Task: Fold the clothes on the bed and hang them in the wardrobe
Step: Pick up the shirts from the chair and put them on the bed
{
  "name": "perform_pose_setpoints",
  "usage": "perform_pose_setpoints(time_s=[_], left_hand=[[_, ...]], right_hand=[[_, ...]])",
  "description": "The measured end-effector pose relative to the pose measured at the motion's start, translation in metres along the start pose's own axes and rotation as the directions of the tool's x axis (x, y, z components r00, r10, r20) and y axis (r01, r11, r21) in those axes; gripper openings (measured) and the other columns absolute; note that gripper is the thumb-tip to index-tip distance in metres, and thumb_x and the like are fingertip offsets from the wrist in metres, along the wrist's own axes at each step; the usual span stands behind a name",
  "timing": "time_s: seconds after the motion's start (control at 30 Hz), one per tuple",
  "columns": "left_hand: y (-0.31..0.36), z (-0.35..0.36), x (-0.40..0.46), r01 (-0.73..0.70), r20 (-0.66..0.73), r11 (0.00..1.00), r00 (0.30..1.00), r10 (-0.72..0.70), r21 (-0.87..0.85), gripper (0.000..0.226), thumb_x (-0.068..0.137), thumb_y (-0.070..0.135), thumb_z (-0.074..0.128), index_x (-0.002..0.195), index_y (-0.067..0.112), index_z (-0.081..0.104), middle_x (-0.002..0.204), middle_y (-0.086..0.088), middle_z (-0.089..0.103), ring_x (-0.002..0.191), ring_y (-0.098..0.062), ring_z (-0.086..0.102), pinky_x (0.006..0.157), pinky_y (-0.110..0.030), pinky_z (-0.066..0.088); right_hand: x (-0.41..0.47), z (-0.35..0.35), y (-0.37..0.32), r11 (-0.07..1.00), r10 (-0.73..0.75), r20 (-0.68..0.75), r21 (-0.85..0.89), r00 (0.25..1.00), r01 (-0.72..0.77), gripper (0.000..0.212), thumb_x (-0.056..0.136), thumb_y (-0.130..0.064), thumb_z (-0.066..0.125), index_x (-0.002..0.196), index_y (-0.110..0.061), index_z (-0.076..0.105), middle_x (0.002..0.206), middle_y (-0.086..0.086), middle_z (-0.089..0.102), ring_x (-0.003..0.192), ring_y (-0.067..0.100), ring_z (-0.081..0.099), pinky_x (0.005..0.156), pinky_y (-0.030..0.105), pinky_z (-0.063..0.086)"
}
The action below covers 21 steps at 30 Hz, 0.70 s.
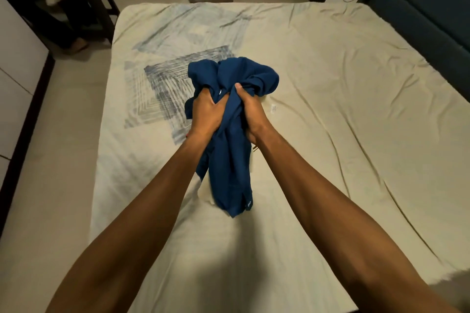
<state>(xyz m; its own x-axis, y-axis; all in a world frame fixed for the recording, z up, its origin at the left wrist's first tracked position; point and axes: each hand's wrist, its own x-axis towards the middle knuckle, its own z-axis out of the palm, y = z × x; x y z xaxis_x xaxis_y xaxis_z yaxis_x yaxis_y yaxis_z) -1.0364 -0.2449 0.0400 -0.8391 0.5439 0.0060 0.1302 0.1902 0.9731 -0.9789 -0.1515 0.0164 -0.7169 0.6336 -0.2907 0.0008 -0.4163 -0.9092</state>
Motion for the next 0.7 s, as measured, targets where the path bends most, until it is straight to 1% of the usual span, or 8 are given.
perform_pose_setpoints(time_s=[0.13, 0.23, 0.33, 0.4, 0.43, 0.53, 0.6, 0.7], left_hand=[[-0.014, -0.007, 0.01, -0.027, -0.04, 0.997, 0.999, 0.025, -0.066, 0.026, 0.094, 0.034, 0.067, 0.113, 0.02, 0.056, 0.107, 0.003, 0.067, 0.1, -0.014, 0.067, 0.091, -0.034, 0.056], [-0.036, -0.01, 0.015, 0.014, -0.049, 1.0, 0.999, -0.015, -0.005, 0.038, 0.094, 0.039, 0.066, 0.124, 0.016, 0.057, 0.112, 0.006, 0.066, 0.1, -0.011, 0.064, 0.092, -0.029, 0.052], [-0.092, -0.013, 0.012, 0.22, 0.001, 0.965, 0.975, -0.222, 0.144, 0.074, 0.087, 0.065, 0.058, 0.141, 0.016, 0.045, 0.134, -0.005, 0.061, 0.12, -0.027, 0.059, 0.1, -0.036, 0.048], [-0.141, -0.017, 0.001, 0.355, 0.049, 0.901, 0.924, -0.378, 0.25, 0.1, 0.078, 0.079, 0.054, 0.15, 0.014, 0.032, 0.148, -0.013, 0.05, 0.131, -0.033, 0.051, 0.107, -0.045, 0.044], [-0.161, -0.02, -0.007, 0.389, 0.066, 0.866, 0.901, -0.429, 0.312, 0.101, 0.081, 0.076, 0.056, 0.153, 0.011, 0.026, 0.152, -0.016, 0.042, 0.136, -0.035, 0.046, 0.11, -0.046, 0.041], [-0.195, -0.024, -0.037, 0.377, 0.088, 0.817, 0.886, -0.455, 0.435, 0.091, 0.091, 0.057, 0.061, 0.156, 0.01, 0.02, 0.157, -0.018, 0.03, 0.142, -0.035, 0.035, 0.112, -0.044, 0.033], [-0.203, -0.023, -0.053, 0.337, 0.089, 0.818, 0.902, -0.422, 0.466, 0.086, 0.091, 0.053, 0.063, 0.155, 0.011, 0.024, 0.156, -0.017, 0.031, 0.143, -0.034, 0.034, 0.112, -0.043, 0.032], [-0.197, -0.014, -0.073, 0.255, 0.127, 0.841, 0.927, -0.353, 0.477, 0.083, 0.091, 0.052, 0.064, 0.154, 0.01, 0.029, 0.156, -0.016, 0.032, 0.142, -0.034, 0.034, 0.112, -0.044, 0.032]], right_hand=[[0.009, 0.011, 0.005, 0.997, -0.066, 0.053, 0.048, 0.996, 0.064, 0.047, 0.097, -0.036, 0.059, 0.134, -0.006, 0.056, 0.125, 0.015, 0.068, 0.115, 0.029, 0.066, 0.103, 0.047, 0.051], [0.021, 0.012, 0.021, 1.0, -0.007, 0.038, 0.01, 0.999, 0.007, 0.049, 0.096, -0.04, 0.061, 0.134, -0.009, 0.058, 0.124, 0.012, 0.069, 0.115, 0.027, 0.066, 0.102, 0.045, 0.051], [0.025, 0.002, 0.055, 0.98, 0.15, 0.004, -0.133, 0.989, -0.148, 0.052, 0.096, -0.048, 0.057, 0.137, -0.016, 0.056, 0.126, 0.006, 0.069, 0.114, 0.022, 0.066, 0.095, 0.038, 0.055], [0.018, -0.009, 0.083, 0.915, 0.307, -0.016, -0.272, 0.952, -0.299, 0.061, 0.098, -0.055, 0.052, 0.147, -0.021, 0.044, 0.141, 0.001, 0.058, 0.12, 0.018, 0.058, 0.086, 0.031, 0.051], [0.013, -0.016, 0.095, 0.87, 0.358, -0.051, -0.345, 0.932, -0.353, 0.067, 0.097, -0.055, 0.052, 0.153, -0.022, 0.034, 0.149, -0.001, 0.049, 0.124, 0.019, 0.053, 0.087, 0.032, 0.049], [-0.002, -0.039, 0.127, 0.774, 0.379, -0.12, -0.502, 0.918, -0.385, 0.083, 0.097, -0.052, 0.055, 0.16, -0.023, 0.01, 0.162, -0.001, 0.026, 0.144, 0.027, 0.034, 0.11, 0.045, 0.035], [-0.013, -0.052, 0.14, 0.737, 0.367, -0.118, -0.569, 0.923, -0.366, 0.087, 0.095, -0.052, 0.058, 0.16, -0.025, 0.007, 0.165, 0.001, 0.02, 0.149, 0.026, 0.026, 0.118, 0.044, 0.029], [-0.04, -0.066, 0.143, 0.729, 0.347, -0.118, -0.591, 0.93, -0.346, 0.086, 0.094, -0.053, 0.059, 0.16, -0.024, 0.011, 0.165, 0.002, 0.02, 0.149, 0.025, 0.026, 0.12, 0.043, 0.028]])
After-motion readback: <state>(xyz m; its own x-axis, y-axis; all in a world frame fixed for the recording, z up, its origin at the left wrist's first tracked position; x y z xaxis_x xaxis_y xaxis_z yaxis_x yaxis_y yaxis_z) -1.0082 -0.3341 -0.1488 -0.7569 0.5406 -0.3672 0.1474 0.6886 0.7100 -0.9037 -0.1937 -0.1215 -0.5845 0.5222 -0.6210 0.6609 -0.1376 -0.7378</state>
